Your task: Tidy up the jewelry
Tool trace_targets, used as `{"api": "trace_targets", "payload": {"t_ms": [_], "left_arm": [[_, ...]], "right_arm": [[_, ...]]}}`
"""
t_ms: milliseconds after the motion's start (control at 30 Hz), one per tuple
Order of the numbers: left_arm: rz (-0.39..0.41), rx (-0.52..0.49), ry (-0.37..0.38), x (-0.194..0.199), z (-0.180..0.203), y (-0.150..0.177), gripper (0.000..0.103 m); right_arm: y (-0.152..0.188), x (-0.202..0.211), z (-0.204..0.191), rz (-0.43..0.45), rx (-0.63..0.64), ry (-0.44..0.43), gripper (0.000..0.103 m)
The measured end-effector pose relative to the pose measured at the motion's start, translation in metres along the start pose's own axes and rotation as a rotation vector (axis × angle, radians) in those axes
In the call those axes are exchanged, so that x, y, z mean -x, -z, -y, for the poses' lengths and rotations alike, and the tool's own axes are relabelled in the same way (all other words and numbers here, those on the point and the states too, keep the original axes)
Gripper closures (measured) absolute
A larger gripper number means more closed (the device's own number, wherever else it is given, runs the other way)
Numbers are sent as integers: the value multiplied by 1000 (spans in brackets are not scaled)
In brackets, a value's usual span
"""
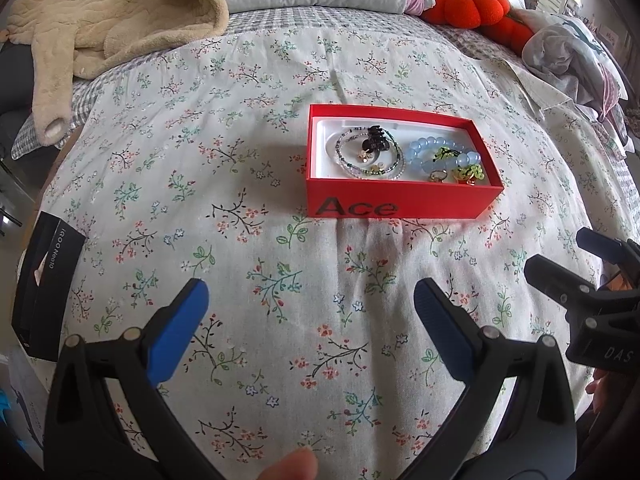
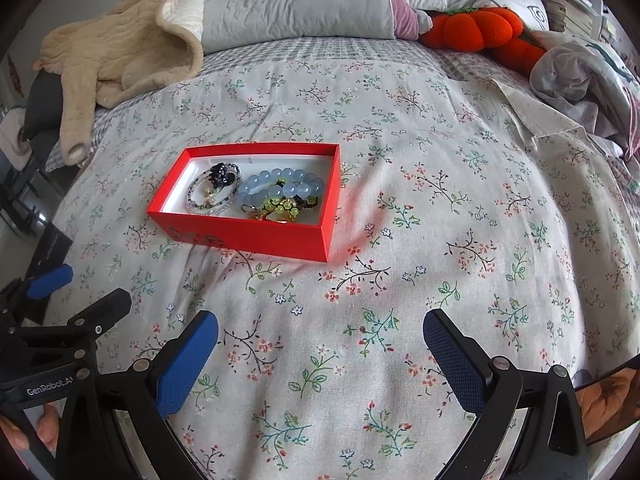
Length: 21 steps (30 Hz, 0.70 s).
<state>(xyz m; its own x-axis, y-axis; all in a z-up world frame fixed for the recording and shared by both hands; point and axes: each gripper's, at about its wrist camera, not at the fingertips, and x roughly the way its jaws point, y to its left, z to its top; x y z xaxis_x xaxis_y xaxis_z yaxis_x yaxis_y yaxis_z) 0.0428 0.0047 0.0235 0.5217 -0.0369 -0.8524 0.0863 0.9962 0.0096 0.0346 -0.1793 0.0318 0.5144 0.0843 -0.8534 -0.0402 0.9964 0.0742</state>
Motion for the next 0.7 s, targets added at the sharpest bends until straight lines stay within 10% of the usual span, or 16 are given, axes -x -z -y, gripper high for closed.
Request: {"api": "trace_targets", "payload": {"t_ms": [700], "left_arm": [[-2,1,-6,-1,-2,1,1]], "right_arm": [[2,-2,-3,-4,4,4,0]]}}
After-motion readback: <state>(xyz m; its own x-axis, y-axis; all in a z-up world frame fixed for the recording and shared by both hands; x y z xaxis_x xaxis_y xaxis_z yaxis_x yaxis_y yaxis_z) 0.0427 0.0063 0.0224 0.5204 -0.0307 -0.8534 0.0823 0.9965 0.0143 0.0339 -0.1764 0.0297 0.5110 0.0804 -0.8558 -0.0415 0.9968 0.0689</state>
